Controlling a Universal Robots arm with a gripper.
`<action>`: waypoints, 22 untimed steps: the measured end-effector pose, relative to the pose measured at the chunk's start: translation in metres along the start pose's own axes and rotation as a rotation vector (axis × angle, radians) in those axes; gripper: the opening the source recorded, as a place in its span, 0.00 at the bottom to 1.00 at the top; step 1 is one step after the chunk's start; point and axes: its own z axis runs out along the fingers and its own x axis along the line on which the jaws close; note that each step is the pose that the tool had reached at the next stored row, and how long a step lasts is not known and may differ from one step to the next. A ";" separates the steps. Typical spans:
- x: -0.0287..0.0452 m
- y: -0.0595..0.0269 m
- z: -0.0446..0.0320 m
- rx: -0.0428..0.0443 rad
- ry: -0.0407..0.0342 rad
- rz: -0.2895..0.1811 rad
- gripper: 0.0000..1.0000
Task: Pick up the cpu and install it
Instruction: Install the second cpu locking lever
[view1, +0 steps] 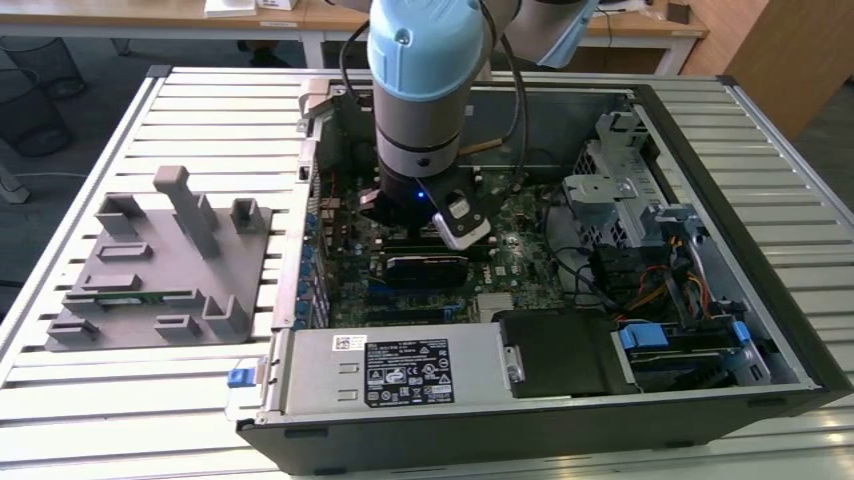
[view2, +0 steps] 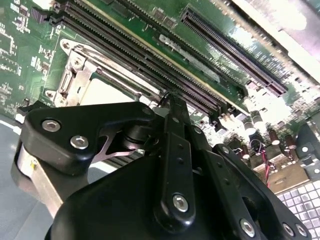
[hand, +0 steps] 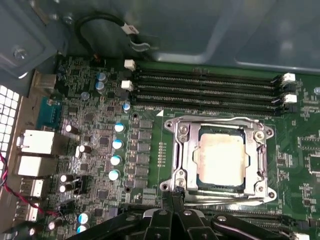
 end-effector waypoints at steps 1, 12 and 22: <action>0.0000 -0.0001 0.0003 -0.0052 -0.0003 0.000 0.11; 0.0002 -0.0011 0.0050 -0.0267 -0.0014 0.000 0.11; 0.0017 -0.0017 0.0075 -0.0358 -0.0017 -0.002 0.11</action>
